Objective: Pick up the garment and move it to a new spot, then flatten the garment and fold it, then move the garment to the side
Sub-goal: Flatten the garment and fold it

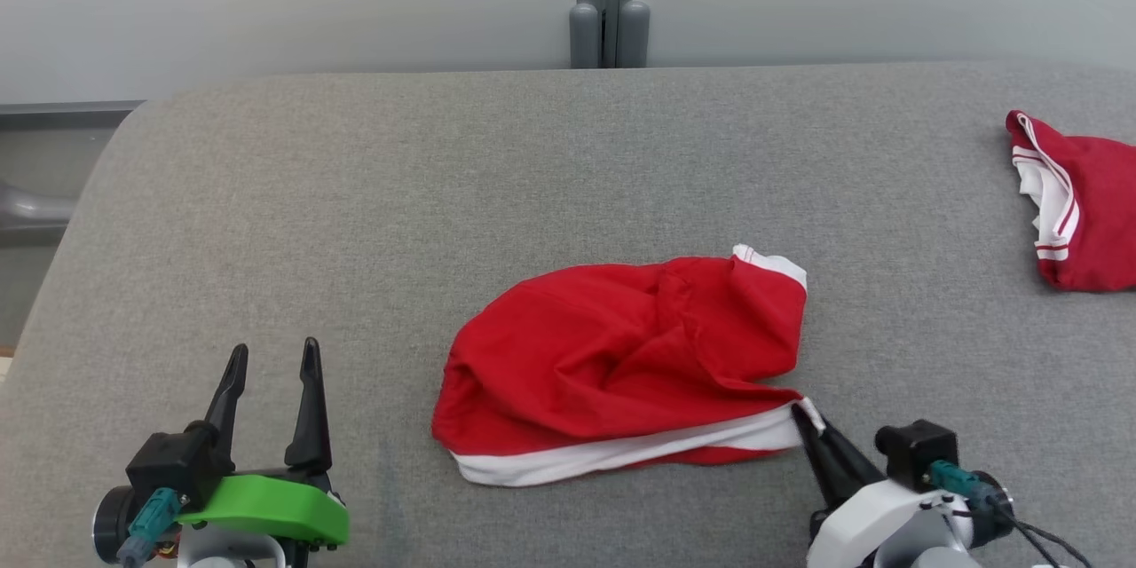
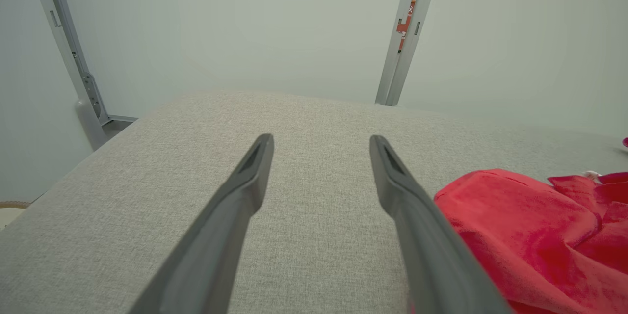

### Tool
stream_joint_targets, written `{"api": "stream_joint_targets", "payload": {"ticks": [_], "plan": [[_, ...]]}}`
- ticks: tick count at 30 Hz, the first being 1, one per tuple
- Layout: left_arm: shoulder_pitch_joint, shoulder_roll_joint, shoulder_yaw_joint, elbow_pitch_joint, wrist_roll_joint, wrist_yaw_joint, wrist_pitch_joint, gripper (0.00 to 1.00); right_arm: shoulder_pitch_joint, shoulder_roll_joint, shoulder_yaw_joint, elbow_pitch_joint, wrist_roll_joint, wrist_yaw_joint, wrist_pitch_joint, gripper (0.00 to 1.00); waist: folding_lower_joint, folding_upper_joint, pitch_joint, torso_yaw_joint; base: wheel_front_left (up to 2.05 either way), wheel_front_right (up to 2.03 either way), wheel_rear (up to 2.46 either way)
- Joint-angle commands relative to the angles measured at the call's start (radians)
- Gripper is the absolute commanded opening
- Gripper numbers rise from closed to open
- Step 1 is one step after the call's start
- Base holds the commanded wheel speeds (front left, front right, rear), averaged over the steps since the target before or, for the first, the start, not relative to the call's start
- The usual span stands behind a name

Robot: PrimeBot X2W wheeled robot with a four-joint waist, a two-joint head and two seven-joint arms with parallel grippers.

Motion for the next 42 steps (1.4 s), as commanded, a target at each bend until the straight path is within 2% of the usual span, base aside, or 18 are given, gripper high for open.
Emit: {"api": "stream_joint_targets", "payload": {"ticks": [1, 7, 10, 11, 12, 19, 28, 42], "plan": [[0.009, -0.002, 0.001, 0.003, 0.004, -0.003, 0.001, 1.0, -0.009, -0.015, -0.035, -0.002, 0.012, -0.002, -0.005, 0.0, 0.0, 0.0, 0.002, -0.008, 0.0, 0.0, 0.0], [-0.004, -0.009, -0.01, 0.017, 0.001, -0.004, 0.001, 1.0, 0.003, -0.029, -0.188, 0.004, 0.025, -0.002, -0.006, 0.0, 0.0, 0.0, 0.001, -0.019, 0.0, 0.0, 0.0], [-0.003, -0.011, -0.016, 0.024, -0.001, -0.004, 0.001, 1.0, 0.005, -0.023, -0.211, 0.026, 0.03, -0.002, -0.006, 0.0, 0.0, 0.0, -0.002, -0.021, 0.0, 0.0, 0.0], [-0.002, -0.011, -0.019, 0.026, -0.002, -0.004, 0.001, 1.0, 0.001, -0.023, -0.213, 0.031, 0.026, -0.002, -0.006, 0.8, 0.0, 0.0, -0.003, -0.022, 0.0, 0.0, 0.0], [-0.001, -0.012, -0.022, 0.028, -0.003, -0.004, 0.001, 1.0, -0.003, -0.019, -0.216, 0.029, 0.025, -0.002, -0.006, 1.0, 0.0, 0.0, -0.004, -0.023, 0.0, 0.0, 0.0], [0.012, -0.007, -0.034, 0.029, -0.005, -0.004, 0.001, 1.0, 0.011, 0.006, -0.256, -0.05, -0.011, -0.002, -0.006, 1.0, 0.0, 0.0, -0.018, -0.035, 0.0, 0.0, 0.0], [0.024, -0.003, -0.029, 0.025, -0.006, -0.004, 0.001, 1.0, 0.06, 0.047, -0.303, -0.227, -0.067, -0.002, -0.006, 1.0, 0.0, 0.0, -0.038, -0.059, 0.0, 0.0, 0.0], [0.039, -0.003, -0.011, 0.005, 0.001, -0.005, 0.001, 1.0, 0.114, 0.081, -0.269, -0.378, -0.114, -0.002, -0.006, 1.0, 0.0, 0.0, -0.055, -0.077, 0.0, 0.0, 0.0]]}}
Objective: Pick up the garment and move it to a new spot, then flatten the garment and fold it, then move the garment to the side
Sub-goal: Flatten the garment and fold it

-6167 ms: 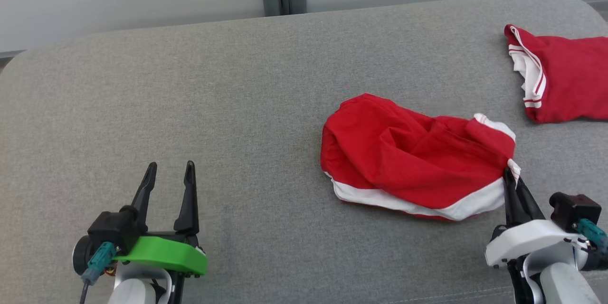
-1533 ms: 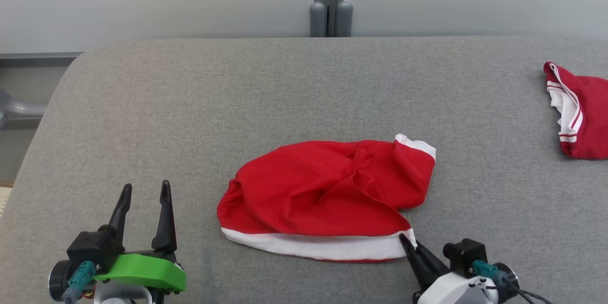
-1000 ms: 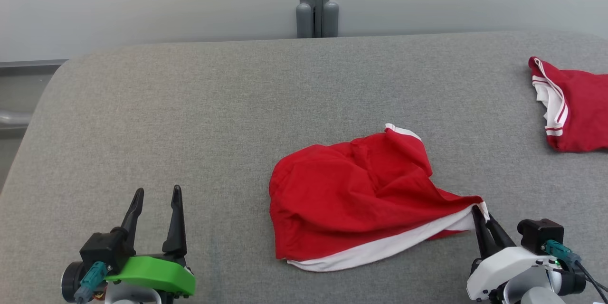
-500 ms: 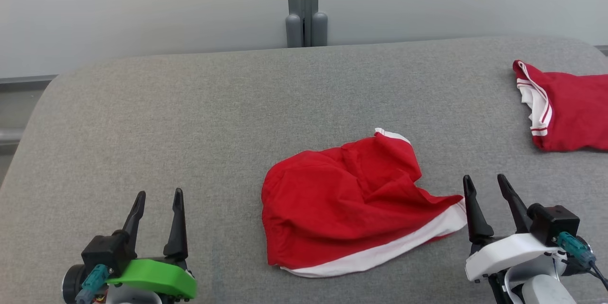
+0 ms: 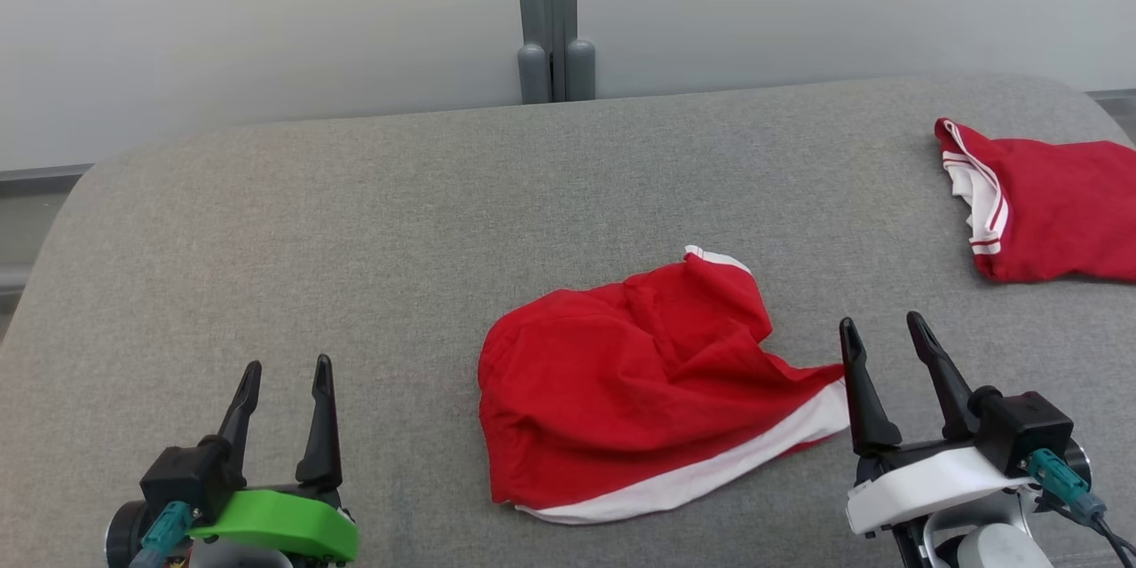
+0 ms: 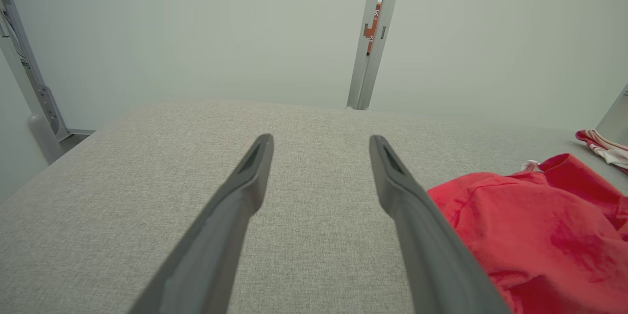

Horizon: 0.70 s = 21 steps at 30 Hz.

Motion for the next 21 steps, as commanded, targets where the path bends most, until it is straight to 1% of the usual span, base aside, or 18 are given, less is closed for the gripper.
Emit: {"api": "stream_joint_targets", "payload": {"ticks": [1, 11, 21], "plan": [[0.018, 0.004, 0.006, -0.007, 0.003, -0.003, 0.001, 1.0, 0.012, 0.002, 0.005, -0.009, -0.01, -0.002, -0.002, 1.0, 0.0, 0.0, 0.0, -0.001, 0.0, 0.0, 0.0], [0.034, 0.006, 0.038, -0.033, 0.02, -0.003, 0.001, 1.0, 0.026, 0.008, 0.004, -0.03, -0.025, -0.002, -0.003, 1.0, 0.0, 0.0, 0.003, -0.003, 0.0, 0.0, 0.0], [0.035, 0.006, 0.037, -0.056, 0.038, -0.003, 0.001, 1.0, 0.032, 0.011, -0.004, -0.036, -0.037, -0.002, -0.003, 1.0, 0.0, 0.0, 0.0, -0.004, 0.0, 0.0, 0.0]]}}
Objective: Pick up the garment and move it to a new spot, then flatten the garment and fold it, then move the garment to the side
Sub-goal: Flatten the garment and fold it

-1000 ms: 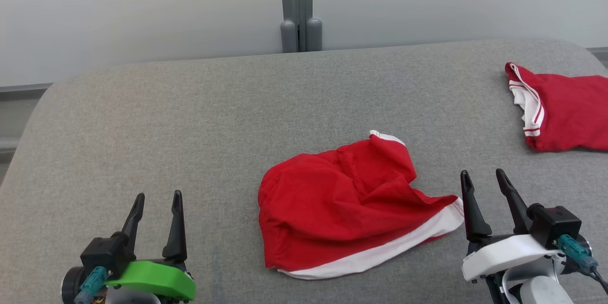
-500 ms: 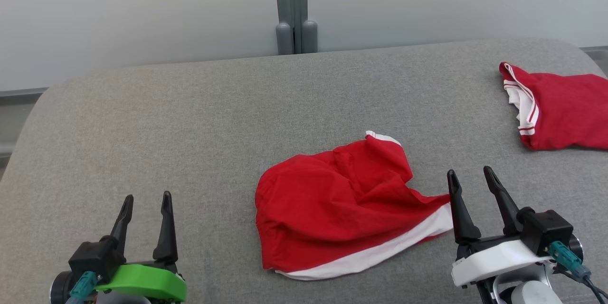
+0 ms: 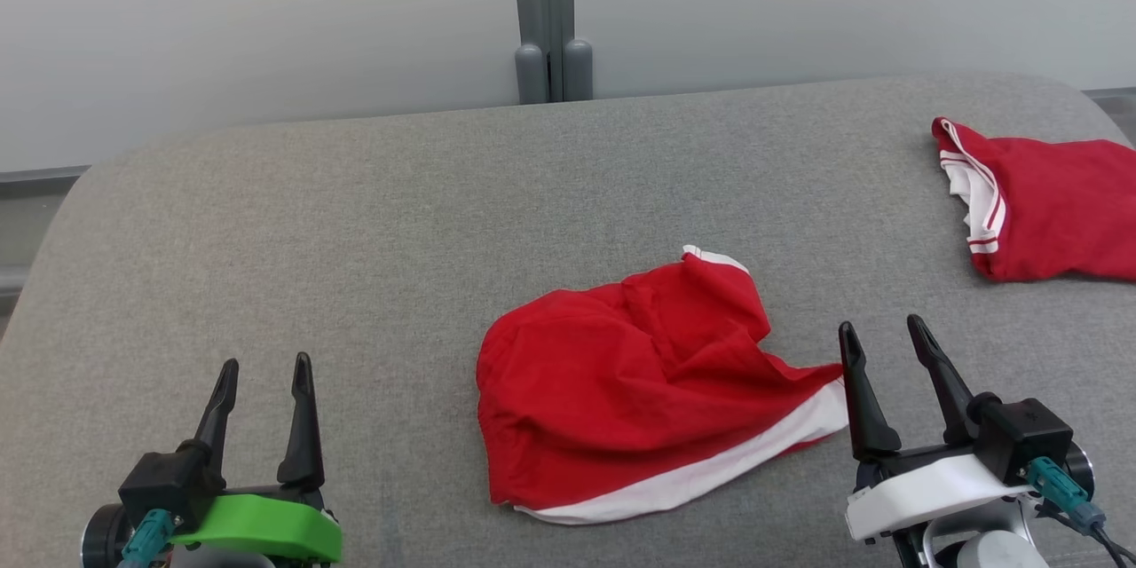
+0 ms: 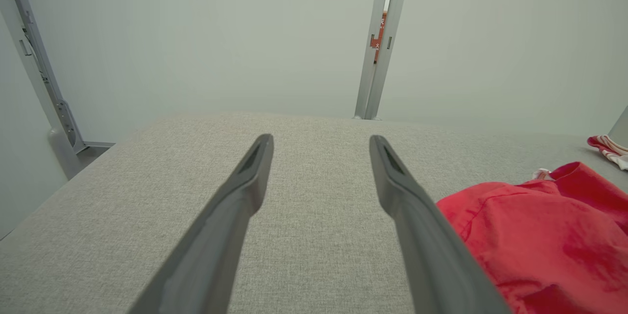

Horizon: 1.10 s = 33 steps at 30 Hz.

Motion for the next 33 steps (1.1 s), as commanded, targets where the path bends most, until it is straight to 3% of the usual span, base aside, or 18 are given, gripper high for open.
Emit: {"api": "stream_joint_targets", "payload": {"ticks": [1, 33], "plan": [[0.013, 0.003, 0.0, -0.004, 0.013, -0.003, 0.001, 1.0, 0.009, 0.0, -0.002, -0.004, -0.006, -0.002, -0.003, 1.0, 0.0, 0.0, 0.0, 0.0, 0.0, 0.0, 0.0], [0.013, 0.01, -0.01, 0.0, 0.01, -0.003, 0.001, 1.0, 0.008, 0.004, 0.001, 0.007, -0.003, -0.002, -0.003, 1.0, 0.0, 0.0, 0.003, -0.002, 0.0, 0.0, 0.0]]}}
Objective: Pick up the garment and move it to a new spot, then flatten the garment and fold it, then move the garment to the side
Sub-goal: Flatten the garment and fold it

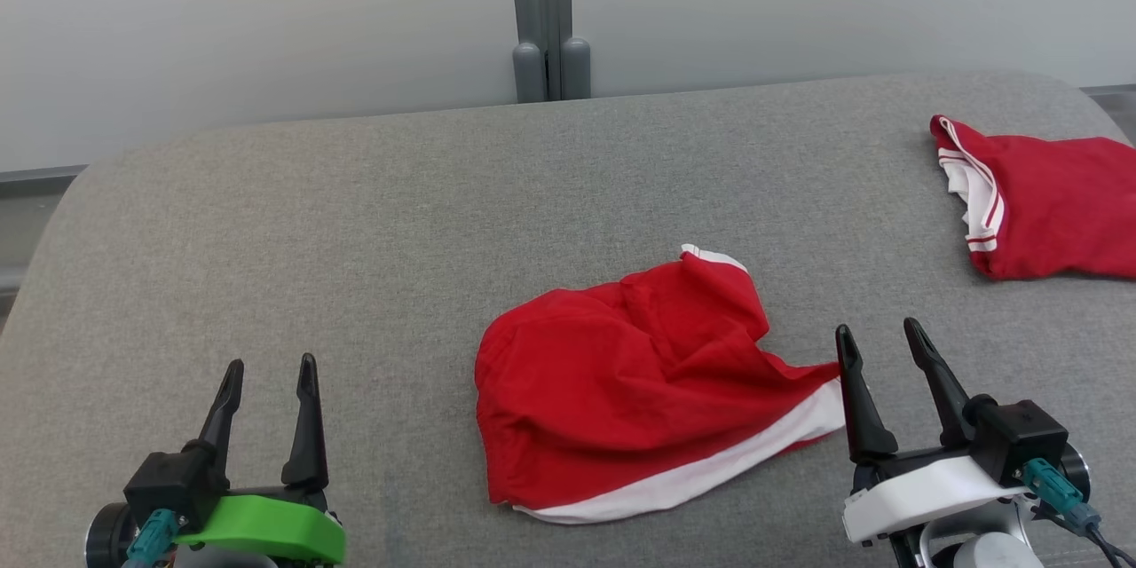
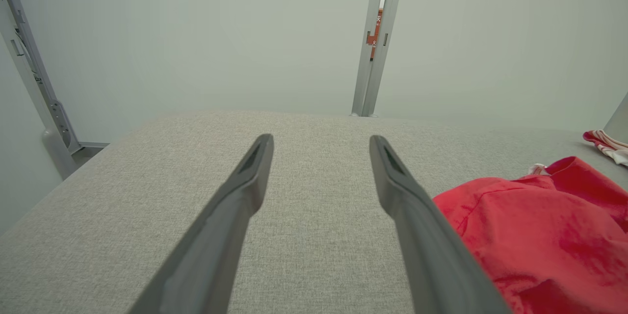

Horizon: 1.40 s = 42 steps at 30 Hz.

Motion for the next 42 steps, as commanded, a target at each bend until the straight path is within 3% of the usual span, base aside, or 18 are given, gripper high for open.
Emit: {"api": "stream_joint_targets", "payload": {"ticks": [1, 10, 18, 32, 42], "plan": [[0.012, 0.008, 0.001, 0.0, 0.01, -0.003, 0.001, 1.0, 0.007, -0.001, 0.0, -0.001, 0.001, -0.002, -0.003, 1.0, 0.0, 0.0, 0.0, 0.0, 0.0, 0.0, 0.0], [0.026, 0.006, -0.051, 0.031, 0.006, -0.003, 0.001, 1.0, -0.003, 0.0, -0.007, 0.014, 0.001, -0.002, -0.003, 1.0, 0.0, 0.0, 0.007, -0.002, 0.0, 0.0, 0.0], [0.034, 0.02, -0.233, 0.128, -0.019, -0.003, 0.001, 1.0, -0.029, -0.012, -0.029, 0.074, -0.011, -0.002, -0.003, 1.0, 0.0, 0.0, 0.026, 0.0, 0.0, 0.0, 0.0], [-0.054, 0.052, -0.483, 0.327, -0.075, -0.003, 0.001, 1.0, -0.111, -0.033, -0.047, 0.3, -0.009, -0.002, -0.003, 1.0, 0.0, 0.0, 0.078, 0.003, 0.0, 0.0, 0.0], [-0.158, 0.055, -0.58, 0.404, -0.114, -0.003, 0.001, 1.0, -0.197, -0.029, -0.023, 0.452, 0.01, -0.002, -0.003, 1.0, 0.0, 0.0, 0.125, -0.006, 0.0, 0.0, 0.0]]}}
